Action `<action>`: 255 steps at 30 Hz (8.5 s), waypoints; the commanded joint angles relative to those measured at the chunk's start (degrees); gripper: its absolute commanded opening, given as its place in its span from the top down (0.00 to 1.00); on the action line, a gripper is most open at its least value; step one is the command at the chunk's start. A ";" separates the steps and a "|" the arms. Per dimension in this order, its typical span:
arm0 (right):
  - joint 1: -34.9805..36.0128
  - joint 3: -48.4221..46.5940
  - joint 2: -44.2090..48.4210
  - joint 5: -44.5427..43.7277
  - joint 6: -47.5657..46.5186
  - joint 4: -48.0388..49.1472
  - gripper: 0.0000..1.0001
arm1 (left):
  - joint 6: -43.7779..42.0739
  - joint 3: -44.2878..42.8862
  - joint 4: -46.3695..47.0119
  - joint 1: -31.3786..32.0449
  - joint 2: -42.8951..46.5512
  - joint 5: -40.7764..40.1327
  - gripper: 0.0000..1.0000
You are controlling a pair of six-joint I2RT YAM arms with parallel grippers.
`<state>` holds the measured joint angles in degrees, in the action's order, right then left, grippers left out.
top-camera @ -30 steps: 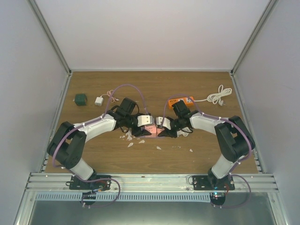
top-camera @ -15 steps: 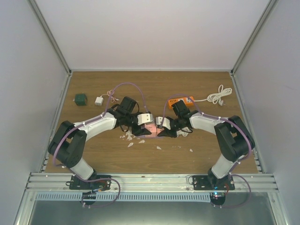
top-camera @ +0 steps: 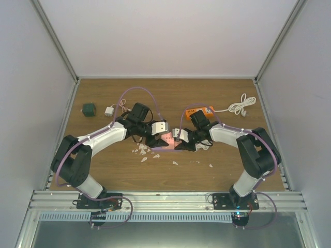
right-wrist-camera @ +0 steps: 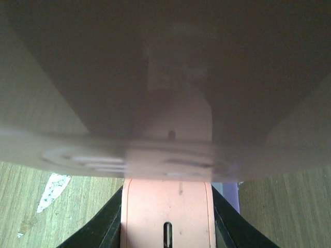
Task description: Pull the plug off the socket
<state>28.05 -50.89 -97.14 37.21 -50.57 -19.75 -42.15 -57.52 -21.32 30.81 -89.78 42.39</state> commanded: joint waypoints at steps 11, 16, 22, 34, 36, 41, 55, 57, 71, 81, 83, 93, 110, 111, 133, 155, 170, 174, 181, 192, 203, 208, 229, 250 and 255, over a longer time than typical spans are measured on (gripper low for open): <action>-1.42 1.11 -0.49 -7.94 -0.80 -6.27 0.77 | -5.97 0.73 -2.08 -2.38 3.52 1.79 0.65; -1.38 -0.82 -0.37 -6.77 0.06 -6.95 0.55 | -7.40 -1.56 -7.44 -5.08 4.02 0.47 0.65; -1.28 -2.01 0.09 -5.83 1.43 -7.17 0.40 | -12.35 -7.95 -18.79 -9.32 3.50 -4.37 0.64; -1.18 -3.88 2.40 -5.48 3.17 -7.01 0.23 | -28.28 -16.79 -36.57 -26.03 3.83 -19.54 0.64; -1.16 -3.87 2.76 -5.48 3.26 -7.10 0.21 | -30.68 -17.85 -38.03 -28.28 3.82 -22.39 0.63; -1.18 -3.61 3.80 -5.57 3.41 -7.10 0.10 | -38.56 -19.91 -40.42 -34.79 3.84 -30.83 0.62; -1.25 -1.44 8.03 -5.78 3.83 -7.92 0.06 | -48.56 -23.57 -34.61 -44.69 -6.00 -51.69 0.61; -1.32 -0.97 8.87 -6.28 4.46 -7.85 0.06 | -48.84 -23.77 -33.00 -44.69 -7.67 -54.01 0.61; -1.86 -0.64 10.07 -7.16 8.11 -7.83 0.05 | -50.83 -22.03 -26.37 -42.73 -16.47 -64.39 0.60; -1.91 -1.49 8.96 -7.42 8.38 -8.30 0.05 | -50.57 -18.06 -24.85 -40.70 -17.90 -66.15 0.57; -1.95 -1.64 8.88 -7.46 8.33 -8.46 0.05 | -50.22 -17.98 -24.61 -40.55 -18.41 -66.43 0.55; -2.45 -2.18 8.85 -7.62 8.29 -8.82 0.05 | -47.52 -19.13 -28.15 -39.12 -18.99 -64.60 0.26; -8.32 -2.08 11.92 -2.94 6.10 -12.17 0.07 | -39.72 -33.95 -44.84 -36.75 -17.87 -45.76 0.11; -8.82 -1.95 12.31 -2.86 5.79 -12.50 0.08 | -39.64 -34.27 -45.11 -36.16 -17.27 -43.75 0.10; -13.57 5.46 15.15 -2.62 1.95 -12.33 0.21 | -24.02 -22.84 -25.03 -9.46 -5.49 4.13 0.15; -10.41 3.74 7.64 7.46 7.45 0.65 0.18 | -14.13 -10.15 0.39 4.34 -11.77 0.87 0.30; -8.60 9.08 6.14 5.77 8.64 10.30 0.14 | -12.36 -10.78 3.83 7.18 -17.62 -5.66 0.53; -7.06 9.00 5.58 3.92 7.76 11.49 0.14 | -11.66 -9.17 4.05 6.54 -15.90 -5.97 0.65; -5.31 6.62 6.01 2.69 6.88 9.48 0.15 | -11.20 -5.64 3.84 3.63 -12.38 -5.57 0.71; -2.20 -0.56 2.68 7.43 11.38 8.39 0.14 | -11.89 -1.84 1.80 -0.51 -8.54 -4.32 0.73; 1.85 3.12 -1.89 9.94 17.36 23.48 0.10 | -13.87 4.28 0.99 -3.03 -3.57 -3.92 0.73; 2.51 5.90 -4.95 7.26 18.65 31.06 0.11 | -12.98 5.81 1.73 -2.99 -2.19 -2.92 0.73; 6.20 5.98 -10.29 3.51 15.09 34.34 0.40 | -11.90 3.37 1.06 -3.02 -2.26 -0.40 0.75; 6.16 8.20 -7.59 1.96 12.99 31.71 0.59 | -14.87 1.56 -3.79 -3.60 1.02 -1.58 0.76; 6.19 8.38 -7.32 1.86 13.04 31.81 0.58 | -15.37 2.80 -5.35 -4.17 3.43 -2.37 0.76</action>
<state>33.76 -44.01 -104.88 40.75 -36.01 14.00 -56.14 -55.31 -25.69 27.51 -89.52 39.13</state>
